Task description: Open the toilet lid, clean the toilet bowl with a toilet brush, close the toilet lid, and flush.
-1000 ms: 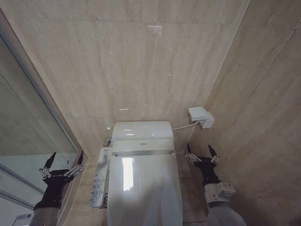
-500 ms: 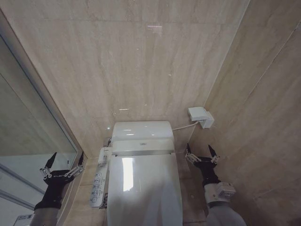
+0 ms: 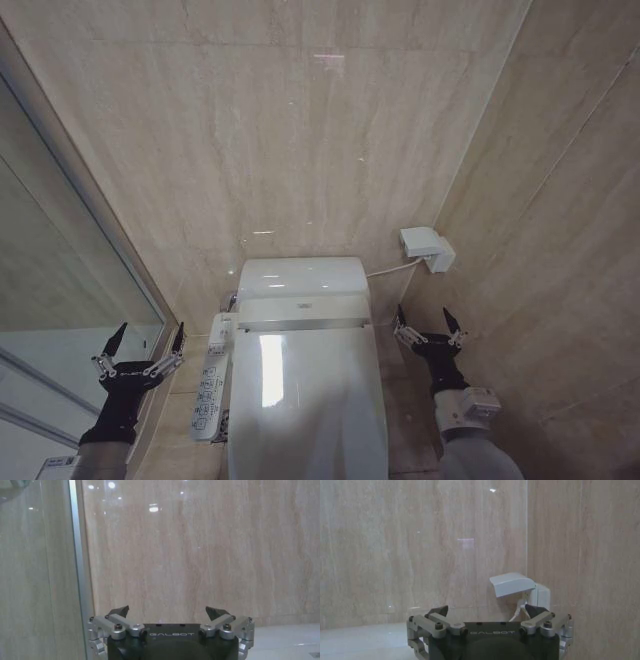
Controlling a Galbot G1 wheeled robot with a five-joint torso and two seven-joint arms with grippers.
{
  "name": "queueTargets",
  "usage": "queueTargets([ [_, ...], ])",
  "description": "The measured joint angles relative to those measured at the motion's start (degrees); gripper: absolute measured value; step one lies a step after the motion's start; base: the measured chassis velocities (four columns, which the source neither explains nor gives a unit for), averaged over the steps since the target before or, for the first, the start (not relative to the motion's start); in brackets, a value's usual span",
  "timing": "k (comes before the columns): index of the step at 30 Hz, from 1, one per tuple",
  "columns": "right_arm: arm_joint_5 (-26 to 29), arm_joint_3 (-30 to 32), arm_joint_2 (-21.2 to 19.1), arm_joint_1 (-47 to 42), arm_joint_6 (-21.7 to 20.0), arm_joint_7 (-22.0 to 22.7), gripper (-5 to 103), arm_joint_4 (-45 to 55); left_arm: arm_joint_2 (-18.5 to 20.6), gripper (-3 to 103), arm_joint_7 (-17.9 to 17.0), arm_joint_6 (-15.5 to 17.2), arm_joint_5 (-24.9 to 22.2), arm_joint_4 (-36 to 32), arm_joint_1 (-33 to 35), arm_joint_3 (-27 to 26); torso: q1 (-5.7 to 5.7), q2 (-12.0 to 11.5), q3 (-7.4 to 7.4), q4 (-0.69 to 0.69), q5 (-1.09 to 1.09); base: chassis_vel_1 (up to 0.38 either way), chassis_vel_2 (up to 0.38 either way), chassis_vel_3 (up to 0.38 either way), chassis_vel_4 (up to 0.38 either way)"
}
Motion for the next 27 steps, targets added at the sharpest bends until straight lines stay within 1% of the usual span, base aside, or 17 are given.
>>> queueTargets([
  [21, 0.0, 0.0, 0.0, 0.0, 0.0, 0.0, 100, 0.0, 0.0, 100, -0.1, 0.0, 0.0, 0.1, 0.0, 0.0, 0.01, 0.0, 0.01, 0.00, 0.00, 0.000, 0.000, 0.000, 0.000],
  [27, 0.0, 0.0, 0.0, 0.0, 0.0, 0.0, 100, 0.0, 0.0, 100, -0.1, 0.0, 0.0, 0.1, 0.0, 0.0, 0.01, 0.0, 0.01, 0.00, 0.00, 0.134, -0.128, -0.130, 0.130],
])
